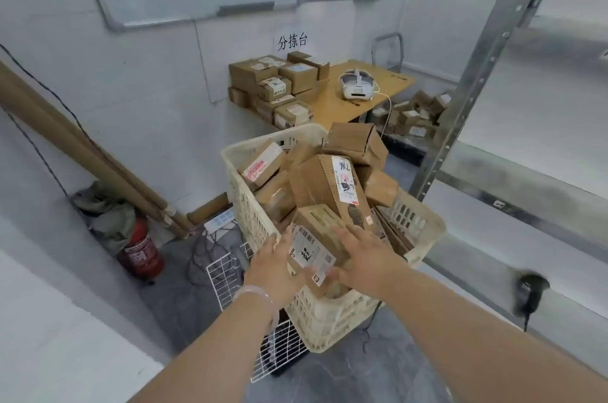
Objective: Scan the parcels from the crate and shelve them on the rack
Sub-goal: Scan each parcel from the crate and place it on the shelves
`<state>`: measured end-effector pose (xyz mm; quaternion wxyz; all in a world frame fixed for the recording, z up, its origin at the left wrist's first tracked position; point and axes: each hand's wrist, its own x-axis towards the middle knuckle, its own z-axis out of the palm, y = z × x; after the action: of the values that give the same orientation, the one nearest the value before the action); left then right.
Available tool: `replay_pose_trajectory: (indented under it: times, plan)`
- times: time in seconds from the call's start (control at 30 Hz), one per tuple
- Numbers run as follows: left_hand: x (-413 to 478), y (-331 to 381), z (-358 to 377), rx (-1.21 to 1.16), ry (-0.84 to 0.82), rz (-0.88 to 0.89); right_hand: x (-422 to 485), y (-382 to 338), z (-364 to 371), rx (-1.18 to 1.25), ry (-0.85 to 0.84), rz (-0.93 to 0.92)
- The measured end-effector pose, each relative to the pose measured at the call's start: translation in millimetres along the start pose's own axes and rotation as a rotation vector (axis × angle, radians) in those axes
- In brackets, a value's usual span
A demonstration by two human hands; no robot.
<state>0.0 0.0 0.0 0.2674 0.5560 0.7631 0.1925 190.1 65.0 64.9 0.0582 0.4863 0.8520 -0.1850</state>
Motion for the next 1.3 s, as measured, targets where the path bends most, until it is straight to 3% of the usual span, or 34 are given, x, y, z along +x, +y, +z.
replay_pose_trajectory:
  times: [0.23,0.4,0.57,0.87,1.0,1.3]
  plan:
    - [16,-18,36,-0.252,-0.029,-0.172,49,2,16,-0.028,-0.033,-0.023]
    - [27,-15,49,-0.351,-0.06,-0.158,60,5,27,-0.032,0.021,-0.054]
    - [25,-11,52,-0.402,0.049,-0.138,57,9,28,0.074,0.077,-0.068]
    - [11,37,5,-0.423,0.195,0.175,22,26,3,0.725,0.256,-0.108]
    - [11,77,-11,-0.376,0.176,0.29,-2,41,-16,0.816,0.41,-0.107]
    - [22,168,20,-0.436,-0.067,0.498,-63,112,-28,0.873,0.671,0.101]
